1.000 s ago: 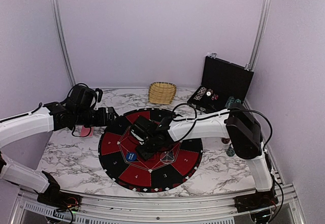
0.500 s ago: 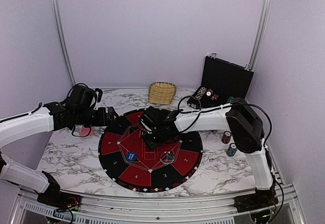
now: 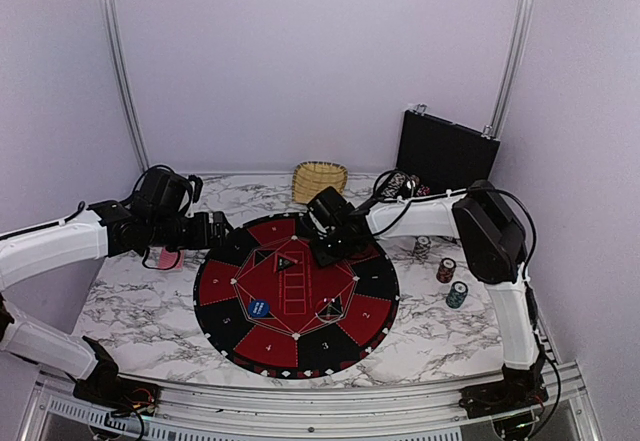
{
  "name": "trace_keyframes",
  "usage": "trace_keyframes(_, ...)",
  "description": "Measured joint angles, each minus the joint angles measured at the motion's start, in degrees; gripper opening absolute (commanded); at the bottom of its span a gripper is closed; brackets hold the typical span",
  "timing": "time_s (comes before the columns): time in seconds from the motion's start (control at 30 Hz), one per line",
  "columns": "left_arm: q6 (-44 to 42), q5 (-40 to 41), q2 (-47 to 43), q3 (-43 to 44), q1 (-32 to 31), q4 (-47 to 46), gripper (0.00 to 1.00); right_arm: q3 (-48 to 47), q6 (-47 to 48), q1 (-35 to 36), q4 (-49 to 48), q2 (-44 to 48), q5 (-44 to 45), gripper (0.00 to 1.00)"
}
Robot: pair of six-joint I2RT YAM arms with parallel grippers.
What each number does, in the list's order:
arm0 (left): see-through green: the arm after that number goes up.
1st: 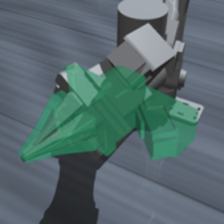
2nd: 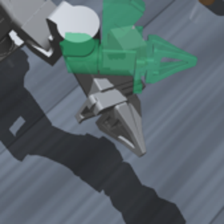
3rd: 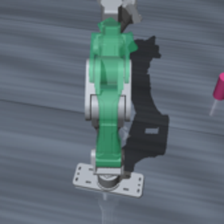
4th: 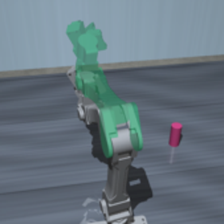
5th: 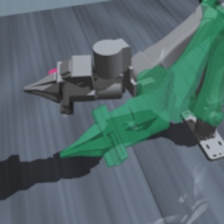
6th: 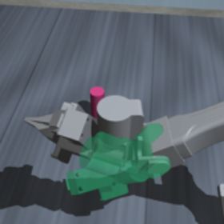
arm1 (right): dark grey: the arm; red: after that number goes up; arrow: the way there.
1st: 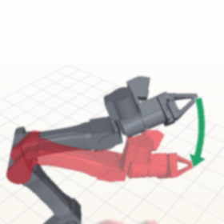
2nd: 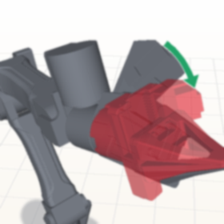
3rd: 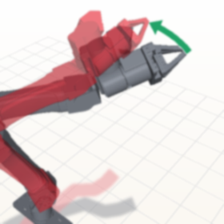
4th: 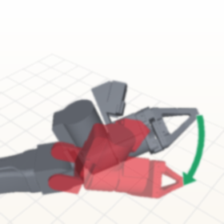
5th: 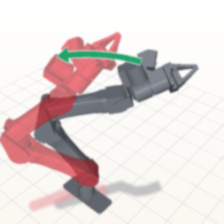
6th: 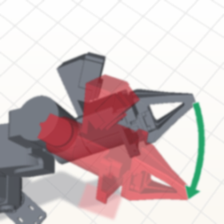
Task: Distribute texas hold em gaming equipment
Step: Move the big blind button to position 10.
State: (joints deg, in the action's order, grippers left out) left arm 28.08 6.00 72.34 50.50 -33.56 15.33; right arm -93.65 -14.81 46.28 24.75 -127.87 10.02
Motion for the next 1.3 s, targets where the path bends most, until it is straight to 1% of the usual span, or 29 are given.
trace_keyframes(0.63,-0.1,-1.1,1.1,0.9,0.2,0.0,0.99,0.0,0.5,-1.6,0.0,0.0,-0.1,0.52)
trace_keyframes(0.83,-0.1,-1.2,1.1,1.0,0.2,0.0,0.99,0.0,0.7,-1.8,0.2,0.0,0.0,0.63)
trace_keyframes(1.03,-0.1,-1.5,1.1,1.0,0.3,0.0,0.99,-0.4,1.0,-2.2,0.9,0.0,0.0,0.71)
trace_keyframes(1.3,-0.2,-1.5,1.1,1.1,0.4,0.0,0.99,-1.5,1.6,-1.9,3.1,0.0,0.9,0.74)
